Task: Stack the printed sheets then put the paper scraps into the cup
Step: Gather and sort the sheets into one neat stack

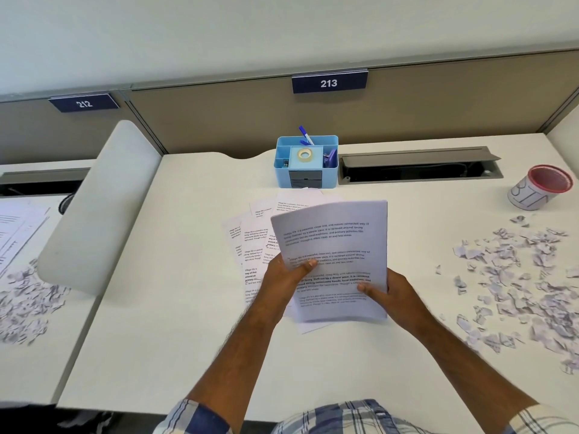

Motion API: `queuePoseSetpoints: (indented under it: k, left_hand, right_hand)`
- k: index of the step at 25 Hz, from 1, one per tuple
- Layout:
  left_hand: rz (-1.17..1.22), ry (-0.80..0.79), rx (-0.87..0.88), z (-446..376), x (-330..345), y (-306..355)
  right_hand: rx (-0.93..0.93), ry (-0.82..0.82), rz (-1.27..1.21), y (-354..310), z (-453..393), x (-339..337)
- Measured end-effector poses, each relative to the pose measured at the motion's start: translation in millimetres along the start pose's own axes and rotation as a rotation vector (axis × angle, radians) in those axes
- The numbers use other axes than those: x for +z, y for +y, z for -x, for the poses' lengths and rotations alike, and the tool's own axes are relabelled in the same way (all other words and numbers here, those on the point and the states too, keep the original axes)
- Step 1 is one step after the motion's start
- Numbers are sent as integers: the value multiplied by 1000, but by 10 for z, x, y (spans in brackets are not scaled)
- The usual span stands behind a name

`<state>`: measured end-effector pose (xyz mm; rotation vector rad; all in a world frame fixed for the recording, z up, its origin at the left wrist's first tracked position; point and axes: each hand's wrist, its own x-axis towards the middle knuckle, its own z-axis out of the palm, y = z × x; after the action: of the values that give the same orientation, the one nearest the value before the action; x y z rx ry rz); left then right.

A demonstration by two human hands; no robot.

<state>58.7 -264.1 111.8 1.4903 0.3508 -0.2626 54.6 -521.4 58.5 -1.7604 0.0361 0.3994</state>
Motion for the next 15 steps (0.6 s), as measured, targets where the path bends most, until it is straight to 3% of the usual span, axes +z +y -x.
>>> queuePoseSetpoints:
  k: [6, 12, 15]
  left_hand:
    - [51, 31, -133, -360, -104, -149]
    - [-392, 518, -187, -645, -623, -537]
    - [-603, 622, -316, -637, -833, -671]
  right_hand:
    - [65, 37, -22, 188, -136, -63]
    - [129, 50, 32, 448, -305, -151]
    - [150, 42, 74, 538, -361, -168]
